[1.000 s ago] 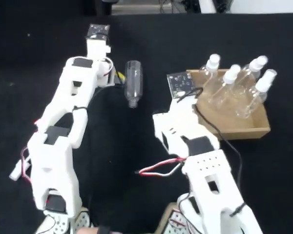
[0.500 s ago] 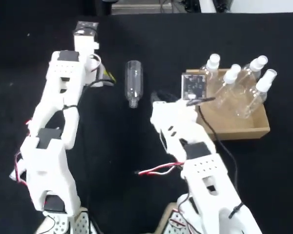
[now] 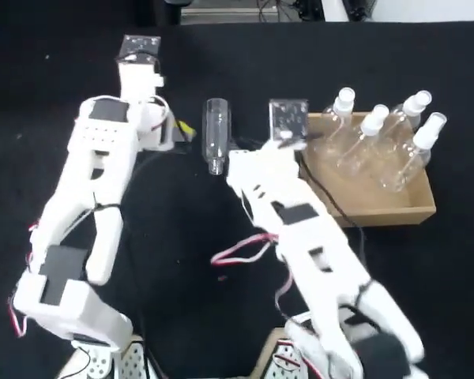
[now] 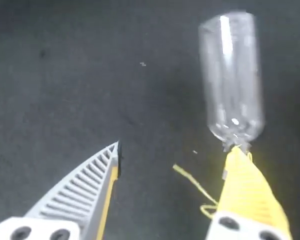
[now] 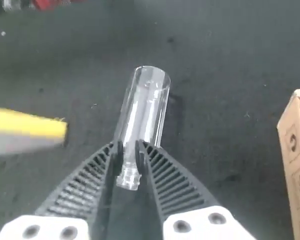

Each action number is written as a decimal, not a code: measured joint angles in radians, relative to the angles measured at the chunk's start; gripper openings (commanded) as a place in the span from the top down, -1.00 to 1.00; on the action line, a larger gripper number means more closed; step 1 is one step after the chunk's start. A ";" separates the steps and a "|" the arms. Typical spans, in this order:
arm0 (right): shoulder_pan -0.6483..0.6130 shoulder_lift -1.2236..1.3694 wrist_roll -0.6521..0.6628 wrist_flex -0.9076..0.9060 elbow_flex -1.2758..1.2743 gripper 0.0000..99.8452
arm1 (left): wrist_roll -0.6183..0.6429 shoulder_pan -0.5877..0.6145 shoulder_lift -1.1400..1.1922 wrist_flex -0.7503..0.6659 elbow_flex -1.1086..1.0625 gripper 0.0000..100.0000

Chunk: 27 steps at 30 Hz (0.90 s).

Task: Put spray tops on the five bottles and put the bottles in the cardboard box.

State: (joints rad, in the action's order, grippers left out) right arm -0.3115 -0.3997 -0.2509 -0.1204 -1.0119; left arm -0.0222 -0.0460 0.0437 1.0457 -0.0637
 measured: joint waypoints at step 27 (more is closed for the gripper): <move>-0.091 0.592 0.000 0.000 0.480 0.56 | 0.015 -0.008 -0.509 -0.106 -0.559 0.37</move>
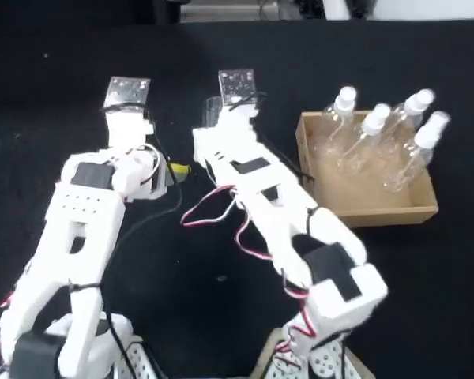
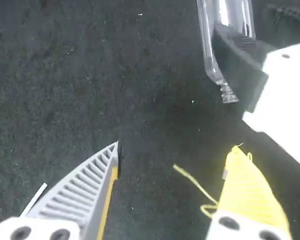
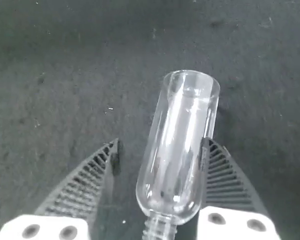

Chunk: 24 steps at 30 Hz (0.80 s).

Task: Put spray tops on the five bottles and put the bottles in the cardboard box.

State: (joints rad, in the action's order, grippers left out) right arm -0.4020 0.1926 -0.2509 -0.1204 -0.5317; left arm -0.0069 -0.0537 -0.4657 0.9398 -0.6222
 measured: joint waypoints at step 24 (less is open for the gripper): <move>-0.014 0.180 -0.006 -0.106 0.127 0.82 | -0.002 0.000 -0.221 -0.012 -0.163 0.37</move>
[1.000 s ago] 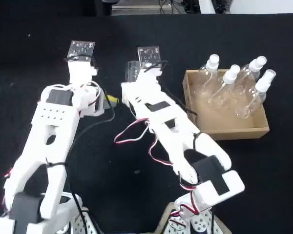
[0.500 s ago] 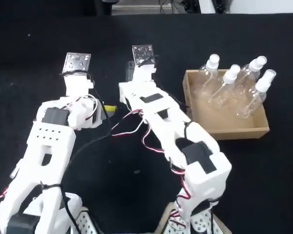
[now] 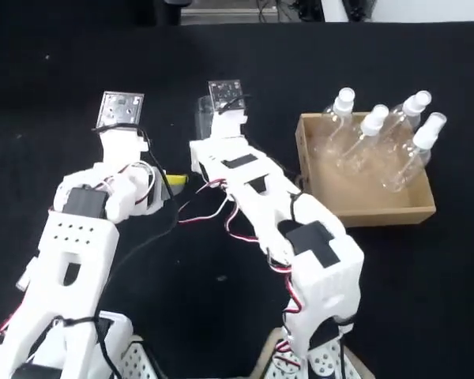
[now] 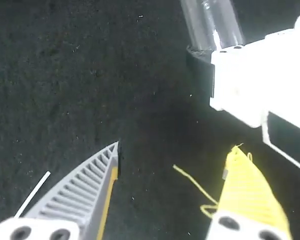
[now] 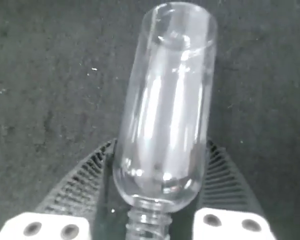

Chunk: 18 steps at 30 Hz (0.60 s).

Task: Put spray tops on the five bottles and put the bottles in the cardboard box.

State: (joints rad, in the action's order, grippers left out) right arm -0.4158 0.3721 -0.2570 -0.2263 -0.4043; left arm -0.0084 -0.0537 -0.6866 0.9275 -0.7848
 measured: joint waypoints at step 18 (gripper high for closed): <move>0.084 -0.219 0.028 -0.643 -0.006 0.91 | 0.000 0.000 -0.074 -0.002 -0.026 0.37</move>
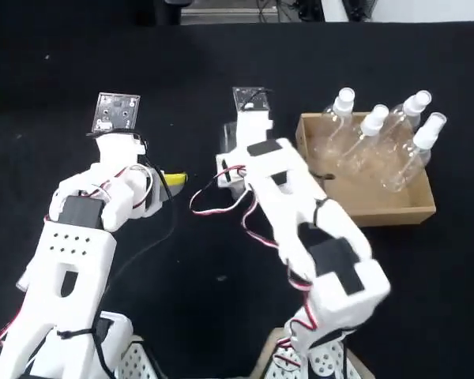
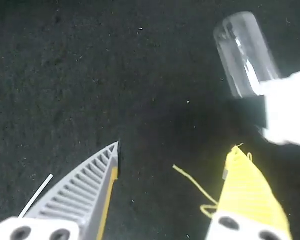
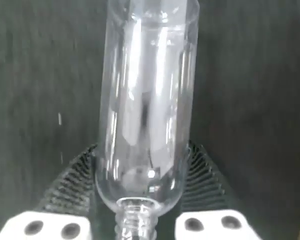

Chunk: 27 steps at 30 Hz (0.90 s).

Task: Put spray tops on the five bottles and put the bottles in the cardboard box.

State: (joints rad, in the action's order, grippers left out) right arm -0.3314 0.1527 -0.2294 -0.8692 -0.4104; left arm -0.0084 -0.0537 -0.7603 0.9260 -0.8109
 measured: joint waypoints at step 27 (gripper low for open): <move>-0.169 -1.042 0.689 -0.442 -0.531 0.52 | -0.143 -0.063 0.021 -0.002 -0.043 0.37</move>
State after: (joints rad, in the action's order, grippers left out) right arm -0.5002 -0.8892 0.4595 -1.3111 -0.9413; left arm -0.1511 -0.1166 -0.7388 0.9244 -0.8539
